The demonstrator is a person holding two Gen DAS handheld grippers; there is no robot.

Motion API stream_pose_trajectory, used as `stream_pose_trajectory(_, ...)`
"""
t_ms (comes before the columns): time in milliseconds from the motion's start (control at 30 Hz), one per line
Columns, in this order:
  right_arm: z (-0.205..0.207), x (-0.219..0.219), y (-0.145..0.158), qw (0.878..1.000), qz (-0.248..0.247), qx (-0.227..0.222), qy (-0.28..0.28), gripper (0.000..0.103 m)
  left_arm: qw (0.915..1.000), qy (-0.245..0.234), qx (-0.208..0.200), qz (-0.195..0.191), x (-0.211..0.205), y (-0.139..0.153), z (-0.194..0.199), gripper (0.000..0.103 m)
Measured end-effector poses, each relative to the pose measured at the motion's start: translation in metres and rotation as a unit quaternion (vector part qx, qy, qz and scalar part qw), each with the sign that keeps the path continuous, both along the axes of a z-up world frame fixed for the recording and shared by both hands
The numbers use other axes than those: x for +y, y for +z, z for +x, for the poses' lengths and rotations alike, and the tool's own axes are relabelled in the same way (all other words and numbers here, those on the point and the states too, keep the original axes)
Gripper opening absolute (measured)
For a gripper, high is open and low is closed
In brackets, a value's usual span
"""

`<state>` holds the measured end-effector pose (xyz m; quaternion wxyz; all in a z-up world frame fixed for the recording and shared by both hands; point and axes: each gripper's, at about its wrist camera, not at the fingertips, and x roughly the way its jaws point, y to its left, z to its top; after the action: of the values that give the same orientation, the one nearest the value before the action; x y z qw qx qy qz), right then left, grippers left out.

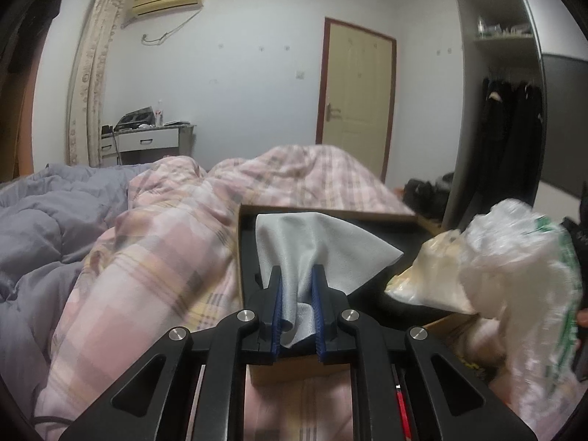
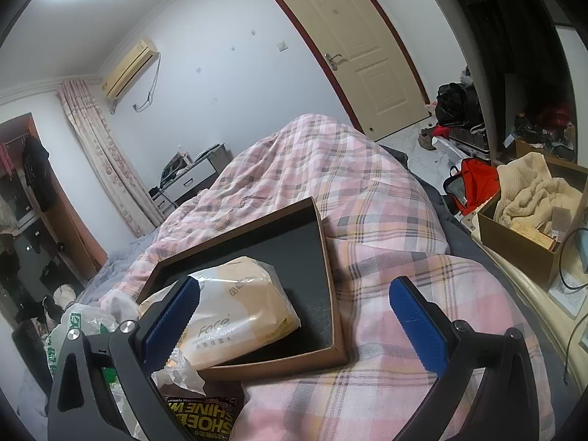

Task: Organize soft objects
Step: 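Close the left gripper on the white cloth in the box, then lift the white cloth out with the left gripper and release it beside the box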

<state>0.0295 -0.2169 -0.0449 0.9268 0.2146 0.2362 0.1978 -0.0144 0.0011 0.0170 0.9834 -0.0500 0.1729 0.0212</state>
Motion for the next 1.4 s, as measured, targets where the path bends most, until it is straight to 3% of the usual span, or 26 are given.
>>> stream_pose_trajectory(200,0.000,0.000,0.000,1.000,0.001,0.000,0.000,0.103,0.9988,-0.013,-0.035,-0.033,0.015,0.019,-0.034,0.010)
stream_pose_trajectory(400,0.000,0.000,0.000,1.000,0.001,0.000,0.000,0.103,0.9971,-0.045,-0.054,-0.029,0.027,0.044,-0.063,0.010)
stream_pose_trajectory(500,0.000,0.000,0.000,1.000,0.001,0.000,0.000,0.103,0.9936,-0.112,-0.013,-0.002,0.025,0.050,-0.069,0.010)
stream_pose_trajectory(600,0.000,-0.001,0.000,1.000,0.002,0.000,0.000,0.103,0.9844,-0.171,0.040,0.015,0.023,0.045,-0.073,0.010)
stream_pose_trajectory(767,0.000,-0.001,0.000,1.000,0.002,0.000,0.000,0.103,0.9567,-0.267,0.116,0.001,0.017,0.017,-0.069,0.010)
stream_pose_trajectory(833,0.000,-0.001,0.000,1.000,0.001,0.000,0.000,0.103,0.9525,-0.271,0.138,0.004,0.015,0.007,-0.063,0.010)
stream_pose_trajectory(1000,0.000,-0.001,0.000,1.000,0.002,0.000,0.000,0.103,0.9518,-0.254,0.172,0.010,0.005,-0.005,-0.050,0.010)
stream_pose_trajectory(1267,0.000,-0.001,0.000,1.000,0.002,0.000,0.000,0.103,0.9472,-0.243,0.200,0.061,-0.013,-0.022,-0.044,0.011)
stream_pose_trajectory(1400,0.000,-0.002,0.000,1.000,0.003,0.000,0.000,0.103,0.9478,-0.238,0.200,0.070,-0.011,-0.021,-0.044,0.011)
